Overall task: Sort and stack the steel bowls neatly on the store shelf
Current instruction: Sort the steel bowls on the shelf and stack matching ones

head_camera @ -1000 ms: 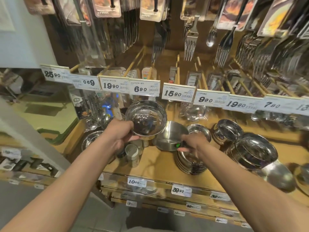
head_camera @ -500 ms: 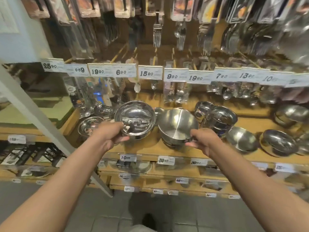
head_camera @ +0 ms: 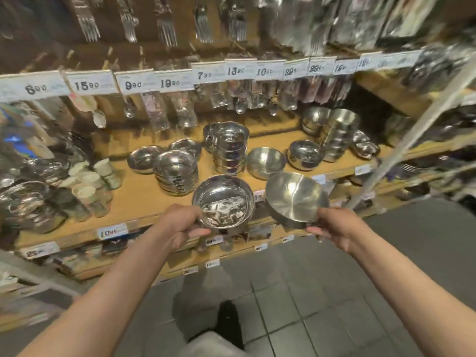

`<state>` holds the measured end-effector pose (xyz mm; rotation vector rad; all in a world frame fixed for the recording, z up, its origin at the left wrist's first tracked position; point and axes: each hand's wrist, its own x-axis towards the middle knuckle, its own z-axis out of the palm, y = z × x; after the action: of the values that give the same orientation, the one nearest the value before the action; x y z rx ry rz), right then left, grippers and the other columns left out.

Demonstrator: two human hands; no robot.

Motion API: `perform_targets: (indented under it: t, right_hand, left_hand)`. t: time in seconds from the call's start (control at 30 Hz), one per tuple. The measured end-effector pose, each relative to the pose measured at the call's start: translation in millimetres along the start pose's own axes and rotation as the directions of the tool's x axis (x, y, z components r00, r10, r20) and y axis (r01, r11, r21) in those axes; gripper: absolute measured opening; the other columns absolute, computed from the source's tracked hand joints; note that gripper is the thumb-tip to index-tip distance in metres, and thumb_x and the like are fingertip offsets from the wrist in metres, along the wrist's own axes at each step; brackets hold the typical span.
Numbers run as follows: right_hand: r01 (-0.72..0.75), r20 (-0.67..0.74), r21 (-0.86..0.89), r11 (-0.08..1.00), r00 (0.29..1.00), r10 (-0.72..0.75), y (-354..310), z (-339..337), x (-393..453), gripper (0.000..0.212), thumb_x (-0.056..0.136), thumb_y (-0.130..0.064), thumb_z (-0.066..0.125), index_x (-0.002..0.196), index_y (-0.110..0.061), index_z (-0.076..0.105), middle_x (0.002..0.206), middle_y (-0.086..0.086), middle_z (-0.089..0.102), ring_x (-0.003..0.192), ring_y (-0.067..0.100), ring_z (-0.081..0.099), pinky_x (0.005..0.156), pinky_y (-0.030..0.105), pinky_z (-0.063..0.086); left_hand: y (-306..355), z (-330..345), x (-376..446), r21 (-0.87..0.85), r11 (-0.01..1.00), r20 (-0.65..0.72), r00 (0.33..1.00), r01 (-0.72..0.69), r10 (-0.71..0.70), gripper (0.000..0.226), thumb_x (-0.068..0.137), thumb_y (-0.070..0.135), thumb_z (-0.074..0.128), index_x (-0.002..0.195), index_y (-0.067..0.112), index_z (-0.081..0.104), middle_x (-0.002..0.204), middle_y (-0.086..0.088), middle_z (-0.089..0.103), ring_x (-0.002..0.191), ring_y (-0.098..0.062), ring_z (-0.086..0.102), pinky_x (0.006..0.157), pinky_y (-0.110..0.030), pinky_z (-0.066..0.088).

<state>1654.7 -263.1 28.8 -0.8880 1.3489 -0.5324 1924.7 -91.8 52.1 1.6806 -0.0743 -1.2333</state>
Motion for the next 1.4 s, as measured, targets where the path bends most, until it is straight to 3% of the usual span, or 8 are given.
perform_targets:
  t: [0.33, 0.43, 0.6, 0.77, 0.87, 0.97, 1.13, 1.4]
  right_hand:
    - [0.026, -0.091, 0.089, 0.996, 0.996, -0.018, -37, -51, 65, 0.033, 0.092, 0.007, 0.063, 0.122, 0.019, 0.057, 0.113, 0.031, 0.066, 0.076, 0.030, 0.069, 0.048, 0.024, 0.060]
    - [0.048, -0.125, 0.100, 0.994, 0.992, -0.035, -59, -57, 99, 0.035, 0.090, 0.010, 0.063, 0.123, 0.019, 0.054, 0.116, 0.031, 0.066, 0.070, 0.029, 0.073, 0.048, 0.026, 0.060]
    - [0.053, -0.175, 0.129, 0.990, 0.984, -0.030, -84, -67, 148, 0.036, 0.087, 0.010, 0.062, 0.121, 0.016, 0.052, 0.114, 0.031, 0.065, 0.063, 0.031, 0.076, 0.050, 0.027, 0.060]
    - [0.017, -0.115, 0.111, 0.994, 0.993, -0.004, -100, -57, 187, 0.019, 0.089, 0.007, 0.064, 0.106, 0.014, 0.056, 0.102, 0.025, 0.067, 0.059, 0.025, 0.075, 0.046, 0.024, 0.058]
    - [-0.012, -0.038, 0.055, 0.998, 0.999, 0.014, -114, -36, 212, 0.017, 0.089, 0.006, 0.064, 0.104, 0.010, 0.056, 0.104, 0.022, 0.066, 0.072, 0.032, 0.075, 0.045, 0.024, 0.057]
    - [-0.035, 0.067, -0.009, 0.999, 0.997, 0.036, -125, -10, 238, 0.006, 0.091, 0.010, 0.059, 0.094, 0.007, 0.056, 0.100, 0.020, 0.062, 0.084, 0.036, 0.071, 0.045, 0.028, 0.059]
    - [-0.042, 0.282, -0.175, 0.984, 0.955, 0.091, -139, 22, 271, 0.017, 0.090, 0.001, 0.069, 0.101, 0.010, 0.058, 0.080, 0.022, 0.074, 0.069, 0.033, 0.072, 0.045, 0.033, 0.058]
    - [-0.010, 0.445, -0.304, 0.953, 0.883, 0.151, -147, 56, 299, 0.016, 0.091, 0.002, 0.068, 0.103, 0.005, 0.058, 0.108, 0.021, 0.065, 0.084, 0.029, 0.070, 0.056, 0.028, 0.063]
  left_hand:
    - [32, 90, 59, -0.027, 0.999, 0.159, 0.987, 0.026, -0.022, 0.009, 0.090, -0.013, 0.056, 0.094, -0.011, 0.063, 0.086, -0.020, 0.077, 0.074, -0.022, 0.075, 0.048, -0.020, 0.057]
    - [47, 115, 78, -0.028, 0.999, 0.185, 0.983, 0.017, -0.011, 0.011, 0.091, -0.014, 0.052, 0.092, -0.007, 0.060, 0.061, -0.004, 0.073, 0.057, -0.013, 0.073, 0.050, -0.022, 0.058]
    - [76, 151, 104, 0.005, 0.999, 0.195, 0.980, 0.044, -0.044, 0.018, 0.088, -0.016, 0.052, 0.102, -0.010, 0.063, 0.106, -0.022, 0.074, 0.092, -0.031, 0.075, 0.055, -0.025, 0.059]
    - [109, 178, 114, 0.084, 0.994, 0.168, 0.982, 0.070, -0.084, 0.015, 0.091, -0.009, 0.056, 0.104, -0.013, 0.062, 0.095, -0.029, 0.074, 0.073, -0.031, 0.076, 0.045, -0.030, 0.059]
    - [126, 183, 122, 0.084, 0.996, 0.129, 0.991, 0.032, -0.043, 0.019, 0.088, -0.008, 0.059, 0.106, -0.014, 0.061, 0.092, -0.029, 0.074, 0.088, -0.036, 0.073, 0.059, -0.039, 0.063]
    - [138, 182, 118, -0.012, 1.000, 0.031, 0.999, -0.021, 0.022, 0.018, 0.086, -0.011, 0.059, 0.103, -0.012, 0.063, 0.088, -0.025, 0.075, 0.076, -0.031, 0.076, 0.046, -0.025, 0.057]
    - [139, 172, 90, -0.171, 0.980, -0.217, 0.974, -0.100, 0.061, 0.008, 0.089, -0.008, 0.060, 0.089, -0.003, 0.067, 0.085, -0.017, 0.077, 0.072, -0.024, 0.076, 0.057, -0.029, 0.063]
    - [113, 169, 34, -0.327, 0.917, -0.466, 0.883, -0.226, 0.052, 0.019, 0.093, -0.008, 0.052, 0.081, 0.001, 0.064, 0.060, -0.007, 0.073, 0.053, -0.014, 0.072, 0.060, -0.026, 0.061]
